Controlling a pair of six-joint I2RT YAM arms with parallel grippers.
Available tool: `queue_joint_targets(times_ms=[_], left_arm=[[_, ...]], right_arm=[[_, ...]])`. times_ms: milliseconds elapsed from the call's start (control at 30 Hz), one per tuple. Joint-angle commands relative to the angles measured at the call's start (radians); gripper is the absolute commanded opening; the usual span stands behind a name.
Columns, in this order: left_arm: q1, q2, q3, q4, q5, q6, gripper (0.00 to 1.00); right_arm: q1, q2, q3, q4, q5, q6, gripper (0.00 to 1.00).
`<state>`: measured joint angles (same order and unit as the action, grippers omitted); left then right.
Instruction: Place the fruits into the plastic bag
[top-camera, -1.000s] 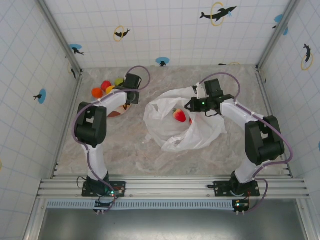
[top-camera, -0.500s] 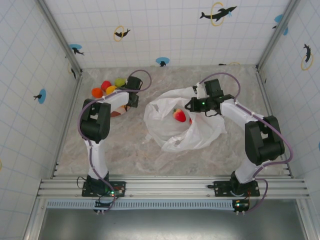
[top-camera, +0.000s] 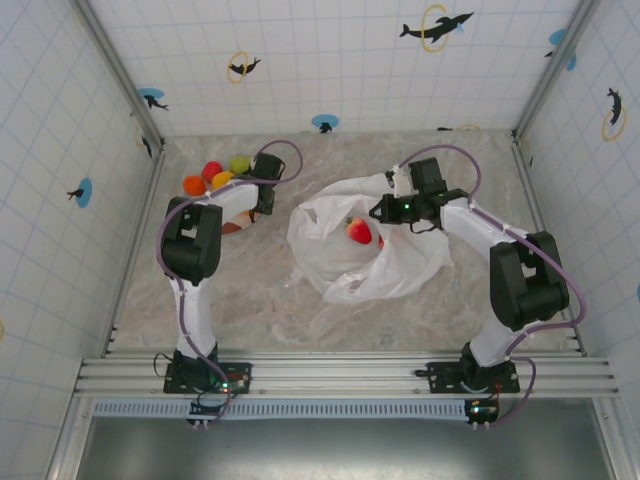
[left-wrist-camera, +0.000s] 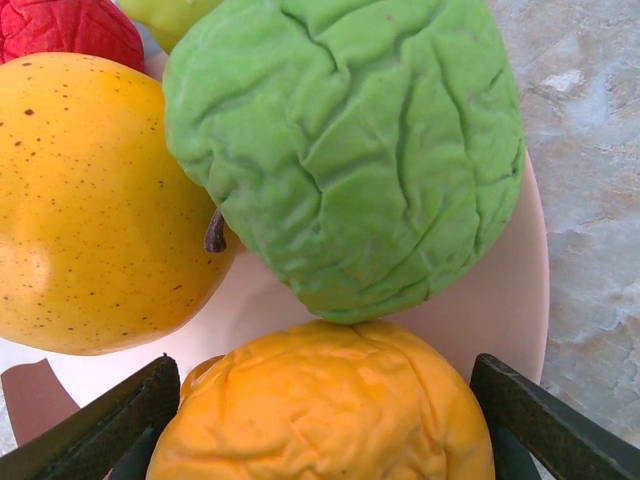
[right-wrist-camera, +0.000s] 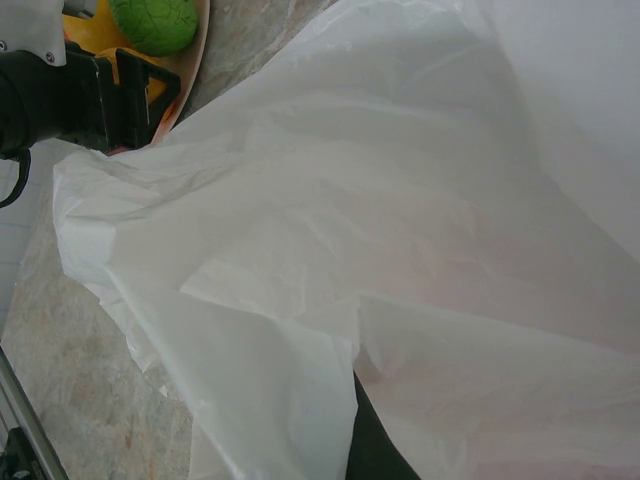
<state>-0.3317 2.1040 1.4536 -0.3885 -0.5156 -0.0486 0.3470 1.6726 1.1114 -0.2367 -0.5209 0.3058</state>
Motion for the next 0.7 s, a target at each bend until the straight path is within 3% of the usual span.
queue_joint_targets(times_ms=[0, 333, 533, 667], left_arm=[[0.008, -0.004, -0.008, -0.011, -0.029, 0.004, 0.73], [0.004, -0.272, -0.235, 0.086, 0.042, -0.122, 0.64], [-0.04, -0.509, -0.375, 0.143, 0.201, -0.201, 0.64], [-0.127, -0.677, -0.466, 0.221, 0.357, -0.269, 0.64]], right_arm=[[0.0, 0.012, 0.005, 0.022, -0.011, -0.004, 0.0], [-0.004, 0.015, 0.005, 0.021, -0.014, -0.005, 0.0], [-0.004, 0.019, -0.001, 0.032, -0.014, -0.001, 0.0], [-0.005, 0.026, -0.002, 0.037, -0.014, -0.001, 0.0]])
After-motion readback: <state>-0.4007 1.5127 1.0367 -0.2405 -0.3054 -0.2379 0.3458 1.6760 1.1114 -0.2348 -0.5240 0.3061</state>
